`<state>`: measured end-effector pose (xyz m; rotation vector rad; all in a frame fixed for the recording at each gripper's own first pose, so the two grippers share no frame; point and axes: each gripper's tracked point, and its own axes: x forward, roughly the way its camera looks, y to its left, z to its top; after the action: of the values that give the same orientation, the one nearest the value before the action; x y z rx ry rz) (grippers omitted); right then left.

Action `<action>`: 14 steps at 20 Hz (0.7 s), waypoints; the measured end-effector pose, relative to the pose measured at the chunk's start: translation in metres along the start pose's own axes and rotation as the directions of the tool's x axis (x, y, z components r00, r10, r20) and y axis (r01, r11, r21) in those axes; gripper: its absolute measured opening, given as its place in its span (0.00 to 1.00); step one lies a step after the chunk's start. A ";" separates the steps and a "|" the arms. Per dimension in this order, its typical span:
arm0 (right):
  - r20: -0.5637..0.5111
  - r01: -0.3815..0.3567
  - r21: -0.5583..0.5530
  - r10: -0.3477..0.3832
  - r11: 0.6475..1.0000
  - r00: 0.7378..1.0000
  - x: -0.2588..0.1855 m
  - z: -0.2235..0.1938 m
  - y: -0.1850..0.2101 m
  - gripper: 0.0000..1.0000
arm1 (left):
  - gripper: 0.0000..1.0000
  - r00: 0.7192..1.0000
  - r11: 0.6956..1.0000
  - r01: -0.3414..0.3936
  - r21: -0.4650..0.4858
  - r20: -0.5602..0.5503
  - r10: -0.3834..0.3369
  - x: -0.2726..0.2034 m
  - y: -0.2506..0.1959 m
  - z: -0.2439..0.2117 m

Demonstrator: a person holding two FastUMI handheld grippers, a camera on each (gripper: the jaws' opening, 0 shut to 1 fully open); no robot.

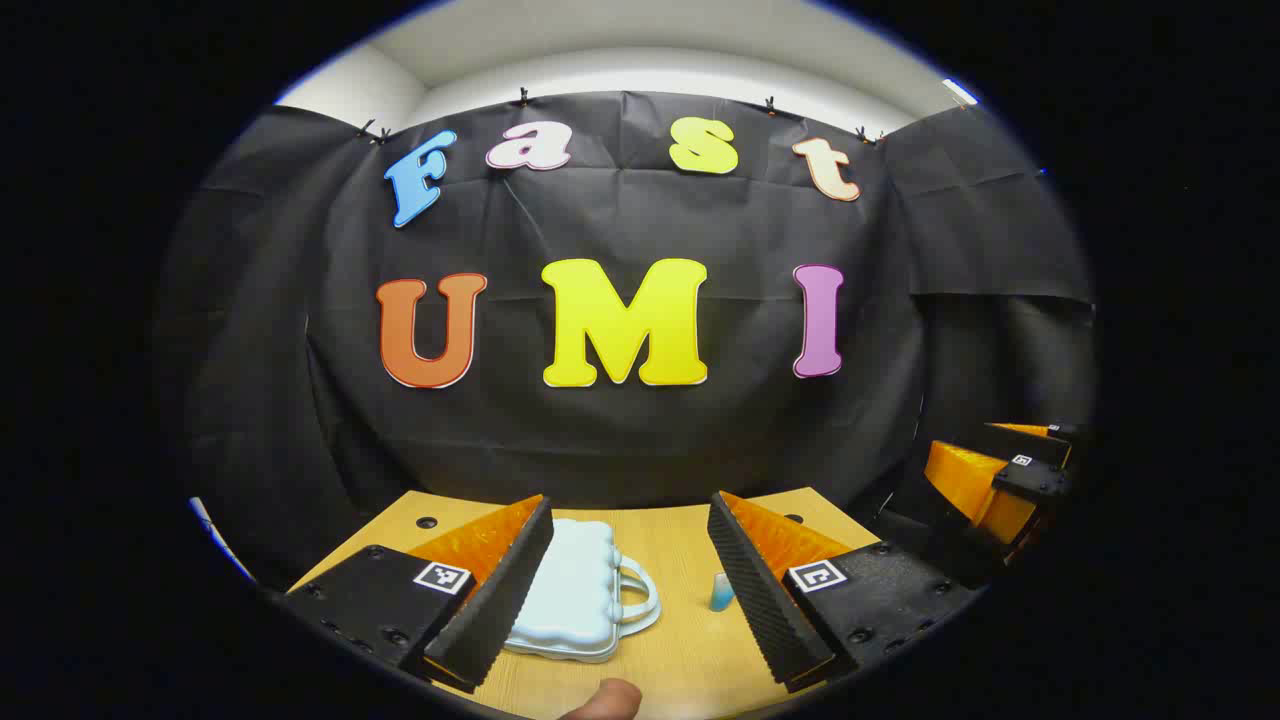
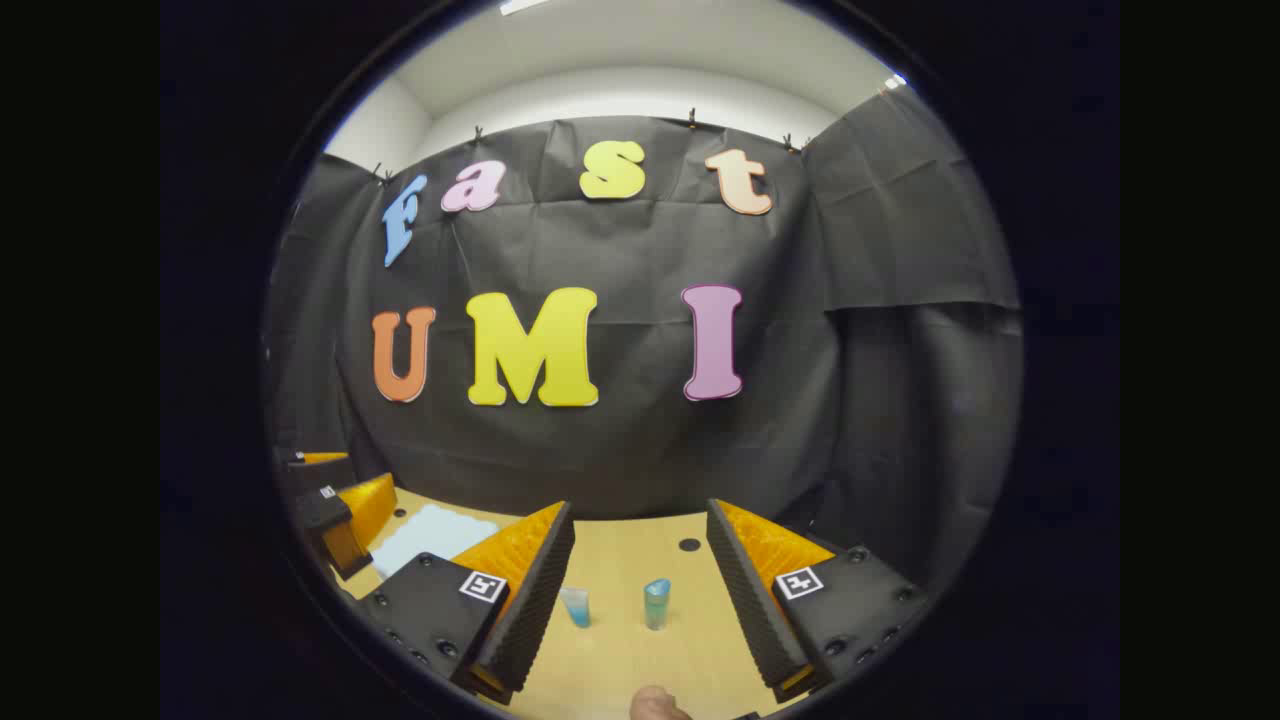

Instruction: First open the suitcase, pack the skin care products into it, and then close the suitcase.

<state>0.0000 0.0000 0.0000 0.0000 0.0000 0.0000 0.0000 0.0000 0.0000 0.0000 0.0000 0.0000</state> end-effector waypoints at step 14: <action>-0.001 -0.046 -0.070 0.046 0.996 0.999 0.017 -0.008 0.020 0.79 | 0.99 1.000 0.999 -0.024 -0.048 -0.007 0.024 0.014 0.017 -0.009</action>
<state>0.0167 0.0200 -0.0084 -0.0701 -0.0004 0.0459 0.0142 0.0171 -0.0095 -0.0481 0.0068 0.0238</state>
